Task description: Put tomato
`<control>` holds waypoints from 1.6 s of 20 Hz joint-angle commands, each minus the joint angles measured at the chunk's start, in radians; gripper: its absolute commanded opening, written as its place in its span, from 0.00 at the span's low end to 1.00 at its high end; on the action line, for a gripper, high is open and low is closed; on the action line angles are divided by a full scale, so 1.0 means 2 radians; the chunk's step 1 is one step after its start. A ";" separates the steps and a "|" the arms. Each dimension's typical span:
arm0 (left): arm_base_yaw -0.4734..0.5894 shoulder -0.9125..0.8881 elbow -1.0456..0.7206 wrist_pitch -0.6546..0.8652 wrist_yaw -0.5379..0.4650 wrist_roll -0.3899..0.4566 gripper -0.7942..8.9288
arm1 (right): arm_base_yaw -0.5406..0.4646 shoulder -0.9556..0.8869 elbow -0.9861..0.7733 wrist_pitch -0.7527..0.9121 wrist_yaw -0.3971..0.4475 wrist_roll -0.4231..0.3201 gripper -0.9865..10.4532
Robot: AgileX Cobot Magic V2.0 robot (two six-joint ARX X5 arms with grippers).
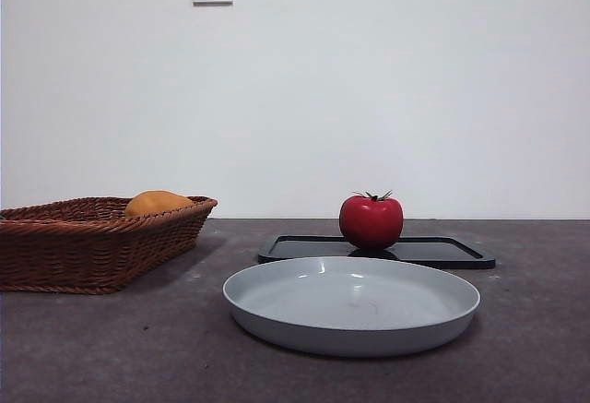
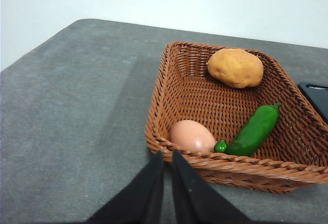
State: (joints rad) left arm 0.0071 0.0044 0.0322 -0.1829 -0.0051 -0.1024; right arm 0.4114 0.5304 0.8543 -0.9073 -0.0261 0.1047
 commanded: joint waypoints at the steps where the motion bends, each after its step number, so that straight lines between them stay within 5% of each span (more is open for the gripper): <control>1: 0.002 -0.001 -0.010 -0.006 -0.002 0.011 0.11 | 0.003 0.001 0.003 0.005 0.000 0.000 0.10; 20: 0.002 -0.001 -0.010 -0.004 -0.002 0.014 0.11 | -0.027 -0.030 -0.003 0.018 0.002 -0.023 0.10; 25: 0.002 -0.001 -0.010 -0.004 -0.002 0.014 0.11 | -0.106 -0.142 -0.116 0.190 0.016 -0.074 0.10; 29: 0.002 -0.001 -0.010 -0.004 -0.002 0.014 0.11 | -0.173 -0.224 -0.274 0.364 0.012 -0.075 0.10; 32: 0.002 -0.001 -0.010 -0.004 -0.002 0.014 0.11 | -0.204 -0.265 -0.332 0.388 0.009 -0.073 0.10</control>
State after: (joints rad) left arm 0.0093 0.0044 0.0322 -0.1829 -0.0051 -0.0875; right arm 0.0185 0.0219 0.2188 -0.1501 -0.0044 -0.0330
